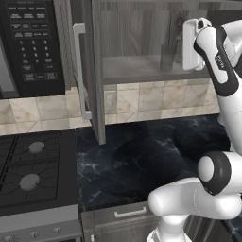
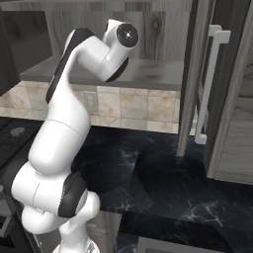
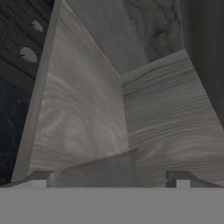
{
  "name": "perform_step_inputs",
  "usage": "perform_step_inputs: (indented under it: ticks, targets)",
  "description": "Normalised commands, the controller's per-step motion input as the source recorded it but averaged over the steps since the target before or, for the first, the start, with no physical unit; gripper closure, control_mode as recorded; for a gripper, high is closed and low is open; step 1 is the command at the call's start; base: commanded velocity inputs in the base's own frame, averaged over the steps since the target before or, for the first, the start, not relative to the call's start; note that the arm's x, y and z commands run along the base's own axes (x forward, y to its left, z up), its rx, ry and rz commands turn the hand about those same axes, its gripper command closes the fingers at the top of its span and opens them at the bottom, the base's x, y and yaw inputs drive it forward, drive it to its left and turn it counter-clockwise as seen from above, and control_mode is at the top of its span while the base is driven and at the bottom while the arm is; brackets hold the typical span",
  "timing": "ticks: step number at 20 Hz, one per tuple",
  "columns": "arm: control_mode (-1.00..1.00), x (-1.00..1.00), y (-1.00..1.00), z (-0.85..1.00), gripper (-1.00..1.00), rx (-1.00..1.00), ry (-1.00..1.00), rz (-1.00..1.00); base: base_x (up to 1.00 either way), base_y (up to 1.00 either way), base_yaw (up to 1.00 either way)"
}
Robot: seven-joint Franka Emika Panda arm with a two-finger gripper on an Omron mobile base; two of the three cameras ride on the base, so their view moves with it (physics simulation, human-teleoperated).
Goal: There is a bowl on the dining counter. Grab a lemon wedge from the fridge and place it in the bowl. Then get the liquor bottle and glass cup from the cabinet and place them next to the bowl.
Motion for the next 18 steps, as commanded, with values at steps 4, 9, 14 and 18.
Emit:
perform_step_inputs:
  ticks: [4,9,14,18]
  targets:
    - [-1.0,0.2,0.0,0.0,-1.0,0.0,0.0,0.0,0.0,0.0,0.0]
    - [-1.0,0.23,0.0,-0.02,-1.0,0.0,0.0,0.0,0.0,0.0,0.0]
    - [-1.0,0.24,0.0,-0.09,-1.0,-0.02,0.0,0.0,0.0,0.0,0.0]
    - [-1.0,0.19,0.0,-0.12,-1.0,-0.03,0.0,0.0,0.0,0.0,0.0]
